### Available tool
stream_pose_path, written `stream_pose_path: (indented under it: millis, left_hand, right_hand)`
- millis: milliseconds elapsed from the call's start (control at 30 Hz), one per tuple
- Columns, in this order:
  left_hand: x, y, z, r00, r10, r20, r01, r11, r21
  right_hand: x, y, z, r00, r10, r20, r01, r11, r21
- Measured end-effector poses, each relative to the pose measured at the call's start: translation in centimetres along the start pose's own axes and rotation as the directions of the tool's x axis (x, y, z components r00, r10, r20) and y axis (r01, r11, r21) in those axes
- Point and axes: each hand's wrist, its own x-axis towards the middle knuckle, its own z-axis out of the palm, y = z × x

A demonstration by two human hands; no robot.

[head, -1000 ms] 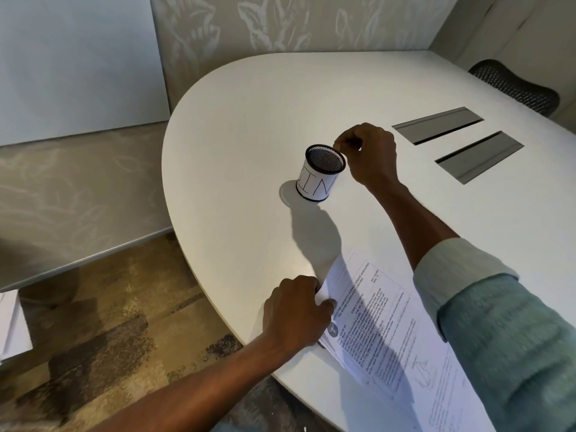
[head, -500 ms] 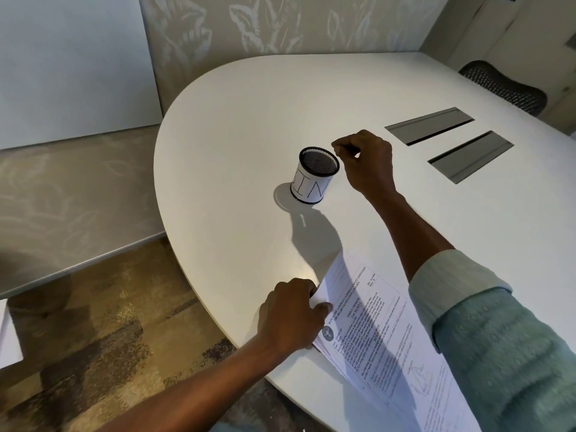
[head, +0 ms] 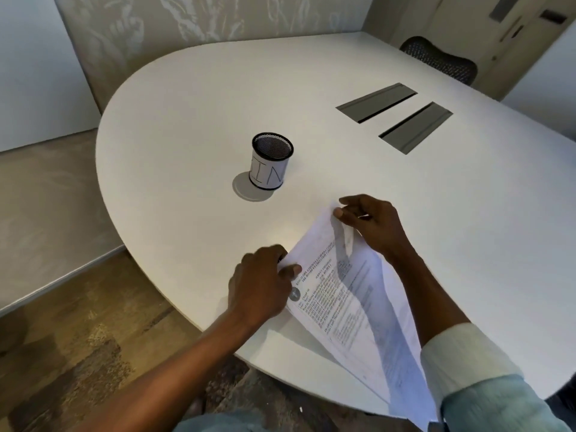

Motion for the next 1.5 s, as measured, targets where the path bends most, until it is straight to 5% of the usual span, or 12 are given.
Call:
stream_pose_path:
  millis: [200, 433, 500, 600, 700, 1000, 1500]
  left_hand:
    - [2.1, 2.6, -3.5, 0.982, 0.169, -0.084, -0.169, 0.986, 0.006]
    - [4.3, 6.7, -7.2, 0.902, 0.332, -0.277, -0.371, 0.923, -0.099]
    - [4.5, 7.3, -7.6, 0.899, 0.287, -0.331, -0.380, 0.887, -0.262]
    - [4.3, 8.1, -7.1, 0.957, 0.205, -0.206, -0.288, 0.762, -0.580]
    - [4.6, 8.4, -5.4, 0.961, 0.255, -0.106, -0.257, 0.685, -0.681]
    - [5.1, 10.5, -3.4, 0.933, 0.334, -0.133, -0.325, 0.627, -0.708]
    - [5.0, 7.4, 1.1, 0.940, 0.331, -0.079, -0.306, 0.722, -0.621]
  right_hand:
    - [-4.1, 1.8, -3.5, 0.989, 0.073, 0.132, -0.114, 0.934, 0.338]
    - [-6.4, 1.0, -5.8, 0.992, 0.045, -0.119, 0.019, 0.872, 0.490]
    - [-6.8, 0.2, -6.1, 0.977, 0.045, -0.211, 0.067, 0.867, 0.494]
    - [-7.6, -1.0, -6.8, 0.943, 0.052, -0.328, 0.147, 0.820, 0.553]
    - [-8.4, -2.4, -7.4, 0.891, 0.078, -0.447, 0.209, 0.804, 0.557]
    - [-10.9, -4.9, -6.8, 0.778, 0.087, -0.623, 0.338, 0.778, 0.530]
    - [-13.8, -2.4, 0.1, 0.687, 0.270, -0.674, 0.211, 0.814, 0.541]
